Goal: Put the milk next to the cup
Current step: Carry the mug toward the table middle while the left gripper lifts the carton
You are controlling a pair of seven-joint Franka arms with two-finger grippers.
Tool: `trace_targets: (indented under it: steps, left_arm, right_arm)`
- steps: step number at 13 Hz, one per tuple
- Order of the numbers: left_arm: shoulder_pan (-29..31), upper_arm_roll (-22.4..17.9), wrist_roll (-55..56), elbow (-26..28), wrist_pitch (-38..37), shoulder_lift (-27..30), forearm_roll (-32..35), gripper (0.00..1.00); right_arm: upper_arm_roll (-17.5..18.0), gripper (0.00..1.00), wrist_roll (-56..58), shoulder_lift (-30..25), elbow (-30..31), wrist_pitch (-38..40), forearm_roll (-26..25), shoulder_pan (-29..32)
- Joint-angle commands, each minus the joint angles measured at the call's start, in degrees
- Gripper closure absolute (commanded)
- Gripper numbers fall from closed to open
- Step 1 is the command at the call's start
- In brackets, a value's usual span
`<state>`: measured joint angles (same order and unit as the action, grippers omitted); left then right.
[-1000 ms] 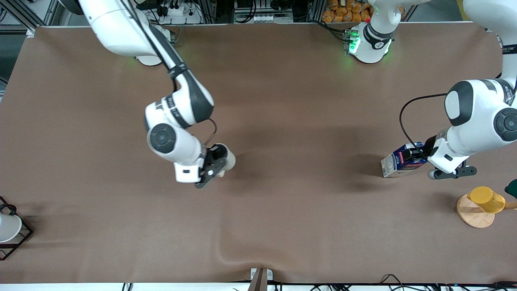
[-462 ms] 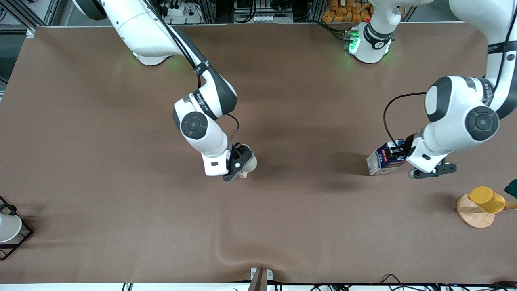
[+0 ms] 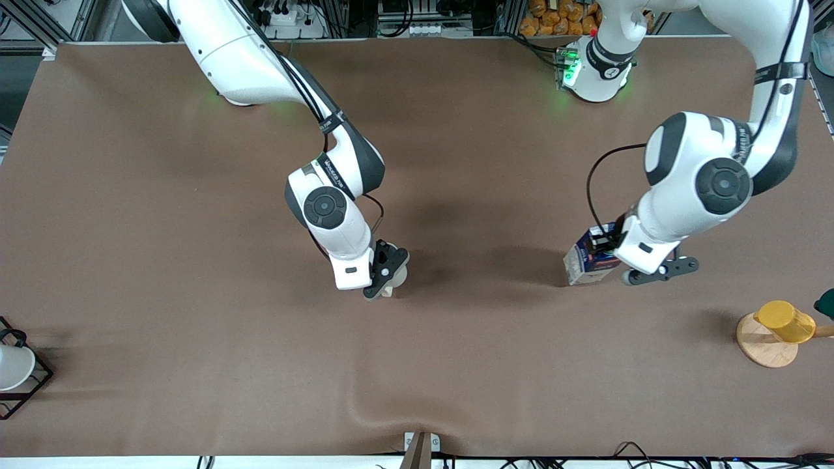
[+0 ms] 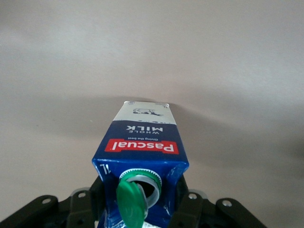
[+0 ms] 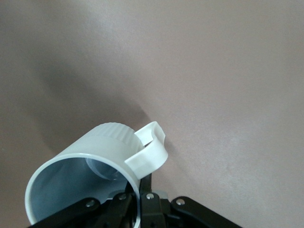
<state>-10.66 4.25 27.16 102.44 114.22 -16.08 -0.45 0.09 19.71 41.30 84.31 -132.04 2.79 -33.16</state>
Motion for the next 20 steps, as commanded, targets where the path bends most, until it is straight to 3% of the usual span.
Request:
trace_targets:
  steps: [1, 2, 3, 4, 5, 6, 7, 13, 16, 20]
  left_arm:
    - [-4.09, -0.21, 3.59, -2.41, -1.28, -1.05, -0.95, 0.43]
    - [-5.76, -0.21, 4.9, -3.03, -1.28, -1.75, -2.35, 0.43]
    - [-7.17, -0.21, 6.31, -4.25, -1.28, -2.37, -3.49, 0.43]
    - [-8.84, -0.21, 7.19, -4.61, -1.37, -2.63, -4.03, 0.44]
    - [-10.24, -0.21, 7.81, -4.7, -1.28, -2.72, -4.47, 0.44]
    - [-11.91, -0.12, 8.17, -4.61, -1.37, -2.81, -4.99, 0.44]
    - [-13.93, -0.2, 8.78, -4.61, -1.46, -2.73, -5.26, 0.44]
    - [-22.46, 0.06, 20.71, -7.68, -4.62, -4.38, -8.15, 0.44]
    - [-26.07, 0.15, 32.3, -16.8, -6.46, -10.53, -10.01, 0.46]
    - [-29.06, 0.06, 35.42, -22.79, -6.99, -15.02, -10.01, 0.46]
  right_arm:
    - [-0.09, 0.97, -0.19, 1.15, -1.96, 0.55, -1.47, -0.15]
    - [-0.09, 0.86, -0.37, 1.06, -1.96, 0.55, -1.12, -0.15]
    - [0.0, 0.84, -0.55, 1.06, -2.04, 0.55, -0.94, -0.24]
    - [0.0, 0.76, -0.72, 1.06, -2.05, 0.64, -0.94, -0.33]
    - [0.0, 0.61, -1.68, 1.06, -2.05, 0.64, -0.85, -0.24]
    - [0.0, 0.38, -2.82, 0.97, -2.05, 0.64, -0.77, -0.33]
    - [0.0, 0.0, -2.92, 0.8, -2.05, 0.55, -0.59, -0.24]
    - [0.08, 0.0, -6.06, -2.27, -2.05, 2.74, -0.33, 0.64]
    - [-0.09, 0.0, -11.61, -7.62, -1.87, 10.19, -0.41, 2.21]
    - [-0.09, 0.0, -11.1, -12.64, -0.82, 17.06, -0.33, 9.41]
